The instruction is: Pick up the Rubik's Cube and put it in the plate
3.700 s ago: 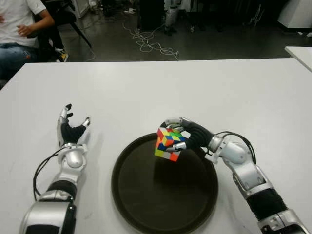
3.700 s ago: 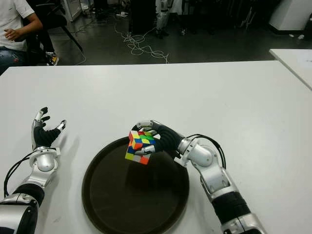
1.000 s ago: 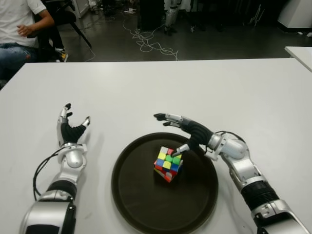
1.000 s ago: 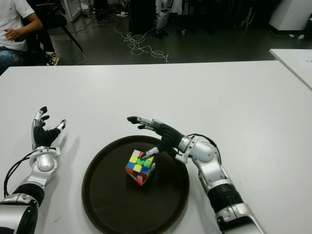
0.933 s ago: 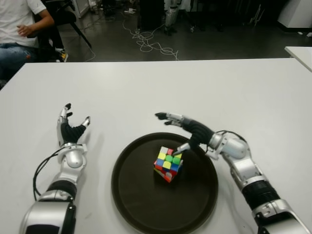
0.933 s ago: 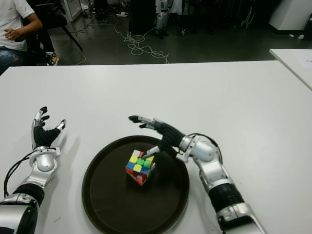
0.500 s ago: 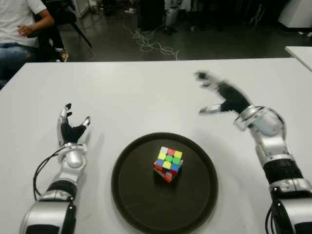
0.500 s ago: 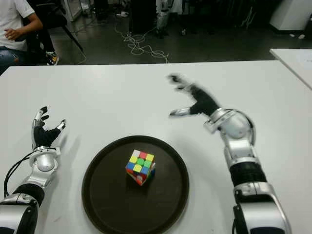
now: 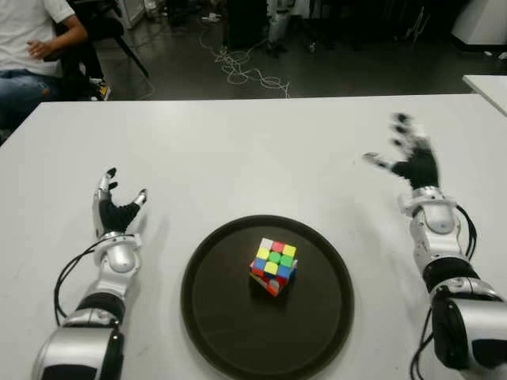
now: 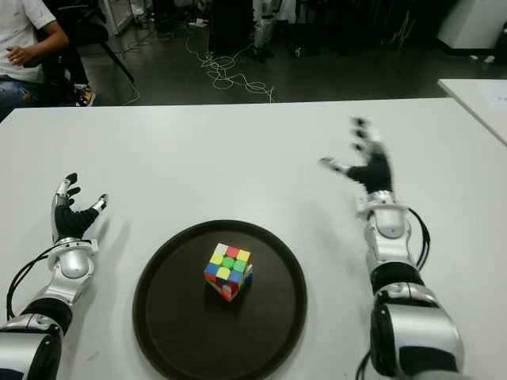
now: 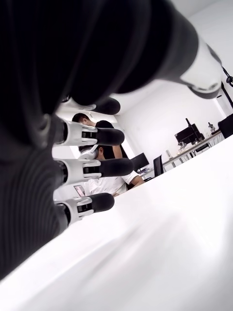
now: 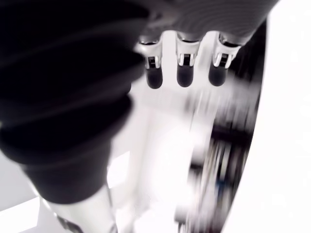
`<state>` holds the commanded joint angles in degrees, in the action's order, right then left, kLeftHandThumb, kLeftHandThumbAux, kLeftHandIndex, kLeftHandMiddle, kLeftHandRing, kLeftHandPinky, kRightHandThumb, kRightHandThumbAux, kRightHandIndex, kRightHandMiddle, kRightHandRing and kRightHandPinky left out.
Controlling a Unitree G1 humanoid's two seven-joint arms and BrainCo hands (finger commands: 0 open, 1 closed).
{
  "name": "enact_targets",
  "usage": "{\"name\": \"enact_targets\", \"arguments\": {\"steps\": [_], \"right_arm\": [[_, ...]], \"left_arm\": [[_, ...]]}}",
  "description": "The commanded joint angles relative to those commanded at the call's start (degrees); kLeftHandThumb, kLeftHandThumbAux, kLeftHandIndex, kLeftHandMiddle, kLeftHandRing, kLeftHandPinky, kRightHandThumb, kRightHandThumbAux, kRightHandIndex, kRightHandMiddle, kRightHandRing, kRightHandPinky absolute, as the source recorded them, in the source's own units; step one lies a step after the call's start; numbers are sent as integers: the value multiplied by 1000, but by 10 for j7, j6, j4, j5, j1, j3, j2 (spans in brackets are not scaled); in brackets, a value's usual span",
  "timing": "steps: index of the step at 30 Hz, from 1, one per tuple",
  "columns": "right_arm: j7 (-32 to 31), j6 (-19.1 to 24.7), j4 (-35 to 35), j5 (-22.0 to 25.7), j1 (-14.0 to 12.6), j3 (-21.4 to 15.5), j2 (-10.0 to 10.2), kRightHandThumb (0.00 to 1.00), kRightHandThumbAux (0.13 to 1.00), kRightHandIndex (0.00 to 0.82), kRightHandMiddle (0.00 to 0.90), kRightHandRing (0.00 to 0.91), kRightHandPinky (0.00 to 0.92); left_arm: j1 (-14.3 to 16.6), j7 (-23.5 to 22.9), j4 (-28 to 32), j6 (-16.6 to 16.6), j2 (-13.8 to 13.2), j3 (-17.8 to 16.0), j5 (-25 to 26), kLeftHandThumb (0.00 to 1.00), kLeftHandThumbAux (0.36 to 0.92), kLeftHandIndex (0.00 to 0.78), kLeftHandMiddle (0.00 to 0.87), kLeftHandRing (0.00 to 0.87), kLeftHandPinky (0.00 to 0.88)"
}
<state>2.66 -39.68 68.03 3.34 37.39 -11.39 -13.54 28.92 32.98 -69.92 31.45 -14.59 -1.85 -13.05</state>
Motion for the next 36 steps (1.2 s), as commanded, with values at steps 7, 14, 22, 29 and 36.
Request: {"name": "enact_targets", "arguments": {"steps": [7,14,22,29,36], "right_arm": [[65,-14,19,-42,-7,16,-8,2,865,45,52,26,34],[111,-20,28,-72,-11,30,-3,0,805,40,38,13,9],[145,-14,39,-110,-19,52,-2,0,750,30,13,0,0],[152,6,53,-123,-9,62,-3,0,767,24,6,0,0],[188,3,54,-160,-9,90,-6,0,787,10,0,0,0]], "left_arm": [[0,-10,-1,7,1,-5,7,0,769,155,146,132,110],[3,-15,-4,9,0,-9,11,0,781,151,152,163,185],[0,-19,-5,14,0,-13,13,0,780,153,150,160,166],[-4,-24,-6,20,1,-18,15,0,792,157,160,157,141],[-5,-27,-6,27,-1,-20,17,0,810,147,164,164,151]]}}
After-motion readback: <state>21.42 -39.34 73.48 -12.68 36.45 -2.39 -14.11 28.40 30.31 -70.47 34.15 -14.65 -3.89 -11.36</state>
